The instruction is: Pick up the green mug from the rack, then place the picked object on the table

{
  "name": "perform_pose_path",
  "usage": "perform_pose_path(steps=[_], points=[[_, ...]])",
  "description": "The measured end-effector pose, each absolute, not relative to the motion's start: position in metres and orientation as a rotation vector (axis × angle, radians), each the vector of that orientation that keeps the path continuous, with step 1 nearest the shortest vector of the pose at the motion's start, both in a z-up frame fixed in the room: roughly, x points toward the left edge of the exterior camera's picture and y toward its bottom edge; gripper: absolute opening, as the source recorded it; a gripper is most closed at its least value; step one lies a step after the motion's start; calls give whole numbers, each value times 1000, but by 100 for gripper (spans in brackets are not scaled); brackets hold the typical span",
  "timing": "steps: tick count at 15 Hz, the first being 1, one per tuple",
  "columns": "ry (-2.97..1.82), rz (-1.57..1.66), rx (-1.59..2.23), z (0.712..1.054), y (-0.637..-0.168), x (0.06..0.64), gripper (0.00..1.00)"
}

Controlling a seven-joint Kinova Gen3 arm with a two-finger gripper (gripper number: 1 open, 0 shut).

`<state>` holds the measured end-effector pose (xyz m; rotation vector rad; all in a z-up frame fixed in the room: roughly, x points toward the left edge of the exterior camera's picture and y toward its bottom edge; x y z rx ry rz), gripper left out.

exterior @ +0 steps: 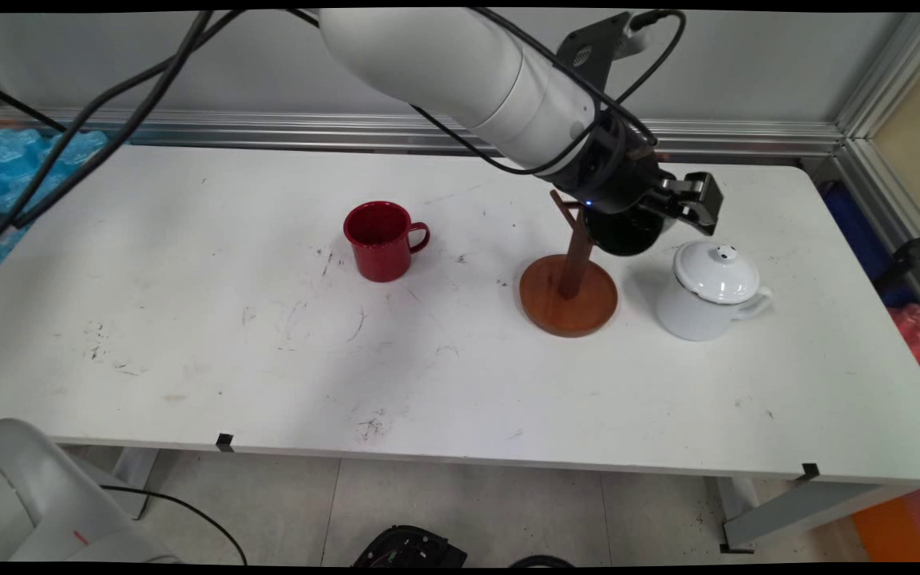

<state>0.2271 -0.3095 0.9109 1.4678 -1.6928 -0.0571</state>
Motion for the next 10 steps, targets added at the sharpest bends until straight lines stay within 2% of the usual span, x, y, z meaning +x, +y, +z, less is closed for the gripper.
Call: perform_pose_path(steps=[10], points=[[-1705, -38, 1436, 915, -305, 239, 0]])
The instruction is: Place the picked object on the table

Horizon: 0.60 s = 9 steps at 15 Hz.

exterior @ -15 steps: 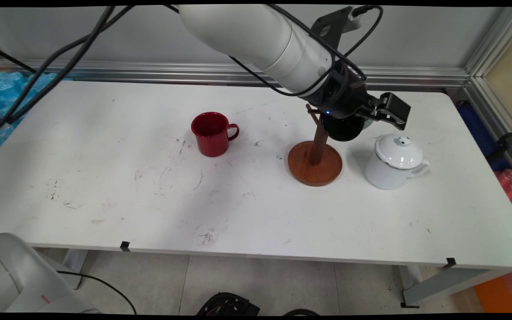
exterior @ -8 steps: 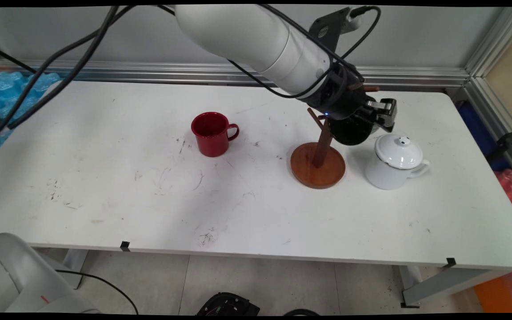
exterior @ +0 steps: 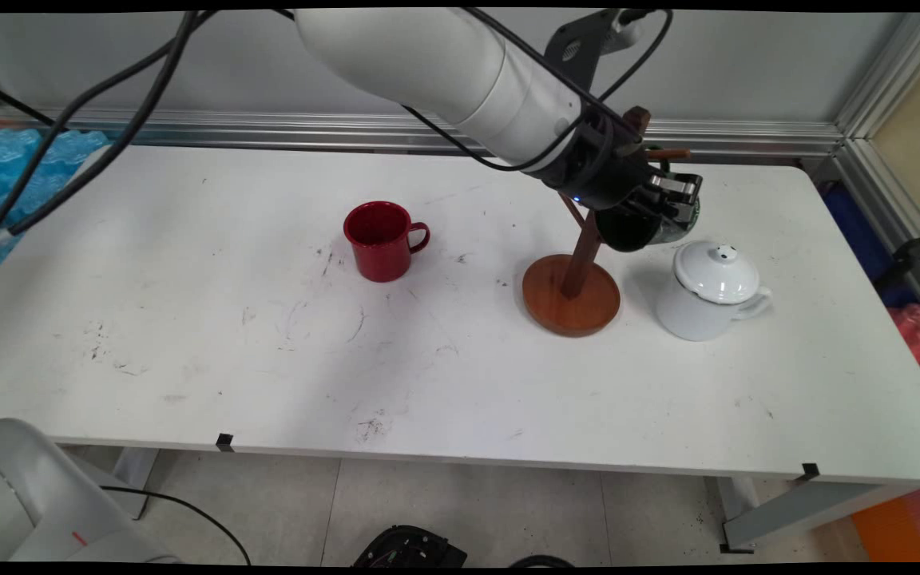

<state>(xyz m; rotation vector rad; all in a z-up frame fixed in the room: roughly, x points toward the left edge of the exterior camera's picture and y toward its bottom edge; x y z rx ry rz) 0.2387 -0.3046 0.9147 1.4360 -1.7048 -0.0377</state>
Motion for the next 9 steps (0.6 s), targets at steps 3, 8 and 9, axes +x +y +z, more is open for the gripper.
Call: perform_pose_path(steps=[3, 8, 9], points=[[-1711, -27, 1422, 917, -304, 245, 0], [-1735, -22, 1382, 922, -300, 255, 0], [-1742, -21, 1371, 924, -298, 257, 0]])
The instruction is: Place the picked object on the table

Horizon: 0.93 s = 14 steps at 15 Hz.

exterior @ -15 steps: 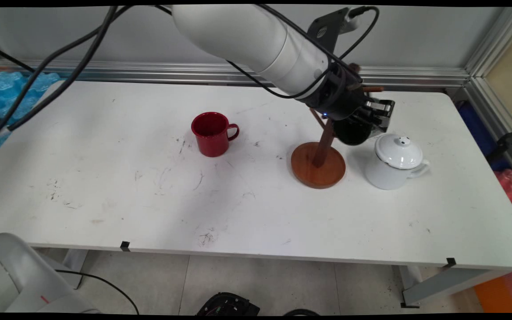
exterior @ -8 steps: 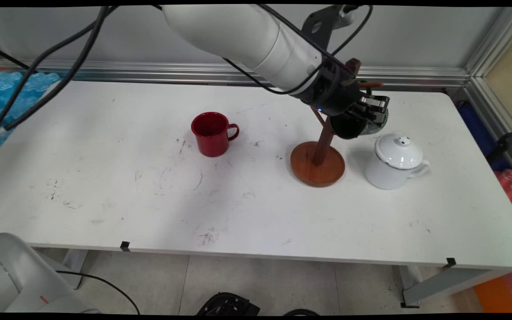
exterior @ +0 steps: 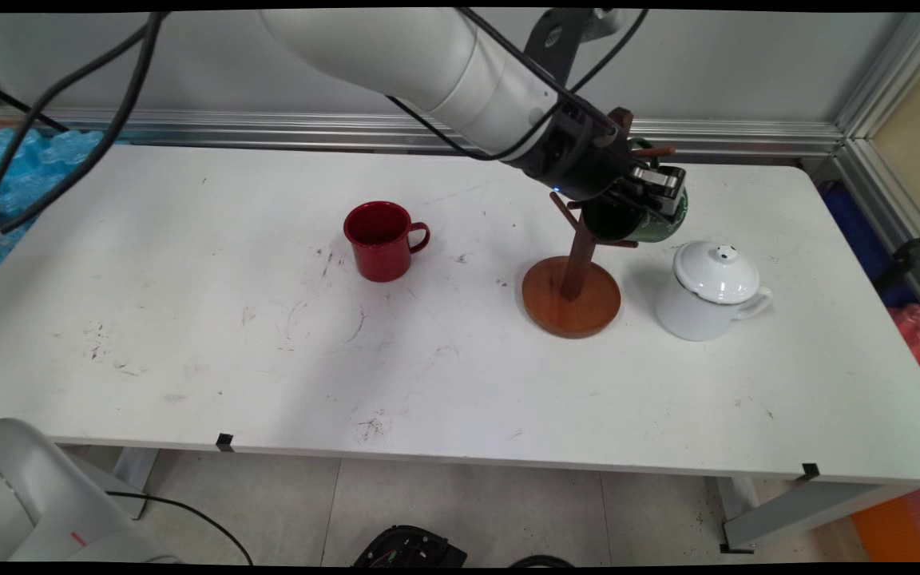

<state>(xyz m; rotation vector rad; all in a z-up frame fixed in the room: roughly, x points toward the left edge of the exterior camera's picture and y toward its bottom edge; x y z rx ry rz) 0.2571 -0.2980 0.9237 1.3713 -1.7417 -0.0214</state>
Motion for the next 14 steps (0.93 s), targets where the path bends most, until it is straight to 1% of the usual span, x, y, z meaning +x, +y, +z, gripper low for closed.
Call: perform_pose_path(steps=[14], points=[[-1827, -21, 1240, 936, -288, 285, 0]])
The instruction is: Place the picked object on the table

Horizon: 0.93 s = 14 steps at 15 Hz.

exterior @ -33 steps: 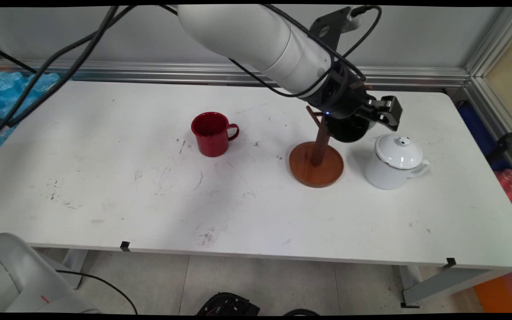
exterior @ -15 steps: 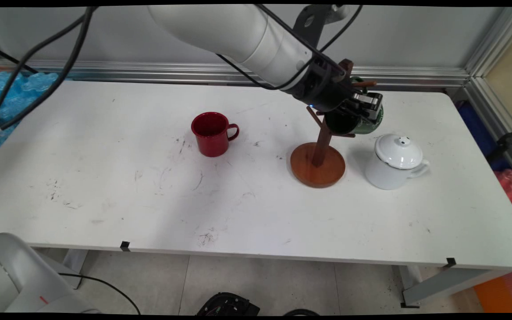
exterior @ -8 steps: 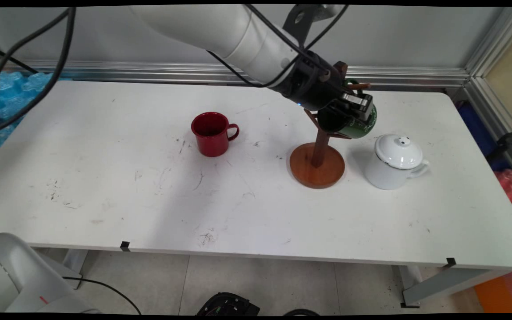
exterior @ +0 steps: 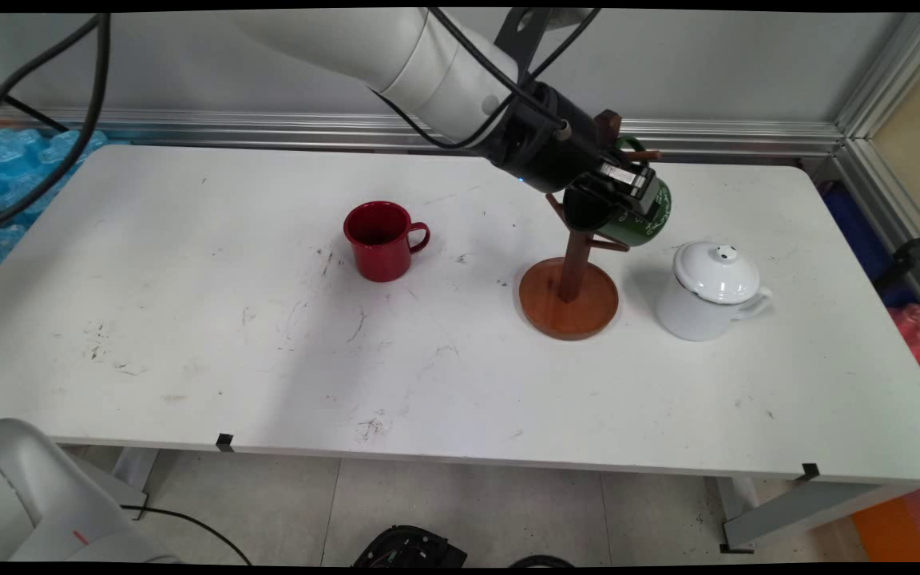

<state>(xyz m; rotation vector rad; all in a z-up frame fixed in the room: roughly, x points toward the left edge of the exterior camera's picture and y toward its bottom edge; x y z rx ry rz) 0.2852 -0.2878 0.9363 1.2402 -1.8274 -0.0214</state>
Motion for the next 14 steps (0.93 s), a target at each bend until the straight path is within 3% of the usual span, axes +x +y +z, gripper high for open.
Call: perform_pose_path(steps=[14], points=[[-1881, -59, 1063, 954, -280, 274, 0]])
